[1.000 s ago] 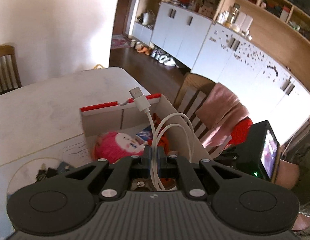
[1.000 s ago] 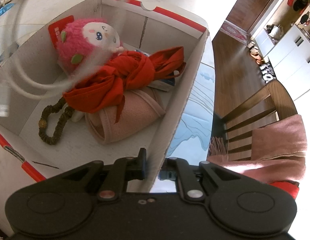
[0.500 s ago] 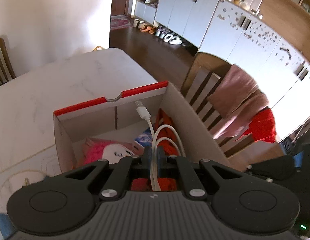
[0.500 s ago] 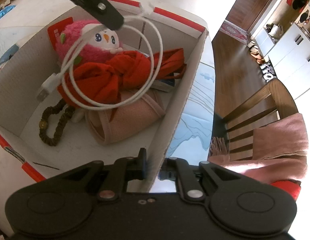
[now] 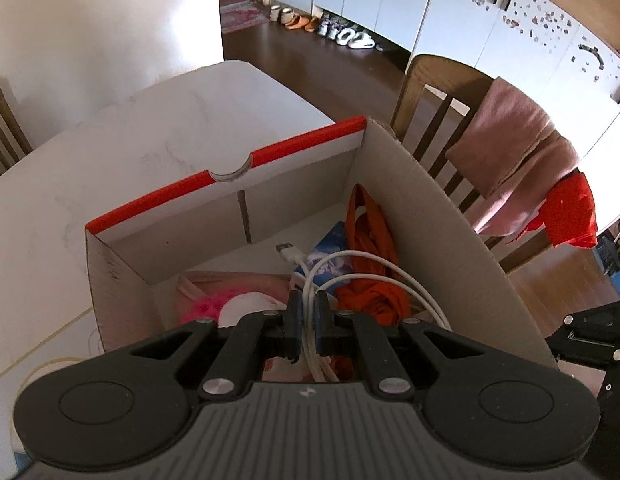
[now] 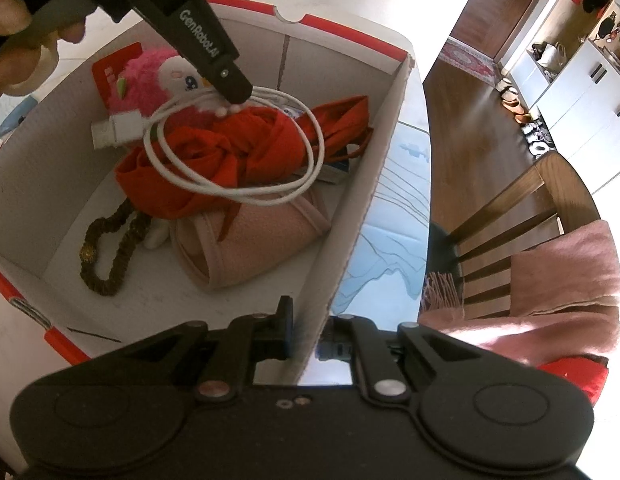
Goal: Organize objects
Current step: 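Open the left gripper to drop the cable onto the red cloth, then move the left tool back to the table toward the printed paper mask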
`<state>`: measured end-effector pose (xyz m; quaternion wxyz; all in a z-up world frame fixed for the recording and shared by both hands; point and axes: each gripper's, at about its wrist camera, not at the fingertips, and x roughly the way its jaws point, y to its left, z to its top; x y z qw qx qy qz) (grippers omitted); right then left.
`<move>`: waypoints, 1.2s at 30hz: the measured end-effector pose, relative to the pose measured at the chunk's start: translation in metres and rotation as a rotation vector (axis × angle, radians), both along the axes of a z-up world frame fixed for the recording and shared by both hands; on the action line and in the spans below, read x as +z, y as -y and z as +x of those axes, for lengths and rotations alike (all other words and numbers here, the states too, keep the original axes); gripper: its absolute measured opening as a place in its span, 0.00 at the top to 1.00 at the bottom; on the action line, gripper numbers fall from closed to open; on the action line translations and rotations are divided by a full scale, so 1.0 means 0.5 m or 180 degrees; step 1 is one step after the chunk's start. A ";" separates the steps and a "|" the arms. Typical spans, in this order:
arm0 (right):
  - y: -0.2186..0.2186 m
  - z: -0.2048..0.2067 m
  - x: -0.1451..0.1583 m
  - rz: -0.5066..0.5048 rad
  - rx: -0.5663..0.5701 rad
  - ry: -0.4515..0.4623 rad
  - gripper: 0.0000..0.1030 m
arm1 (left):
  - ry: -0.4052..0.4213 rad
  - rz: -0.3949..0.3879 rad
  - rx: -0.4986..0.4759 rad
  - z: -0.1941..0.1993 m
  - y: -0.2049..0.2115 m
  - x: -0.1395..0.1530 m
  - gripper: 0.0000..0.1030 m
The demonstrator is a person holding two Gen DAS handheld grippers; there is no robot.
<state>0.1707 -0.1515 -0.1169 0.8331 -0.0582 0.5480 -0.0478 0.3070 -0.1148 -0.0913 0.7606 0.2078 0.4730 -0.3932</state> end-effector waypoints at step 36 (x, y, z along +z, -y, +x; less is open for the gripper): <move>0.003 0.003 0.009 -0.0012 -0.0008 -0.0001 0.92 | 0.0150 -0.0419 0.0167 -0.057 -0.173 0.122 0.94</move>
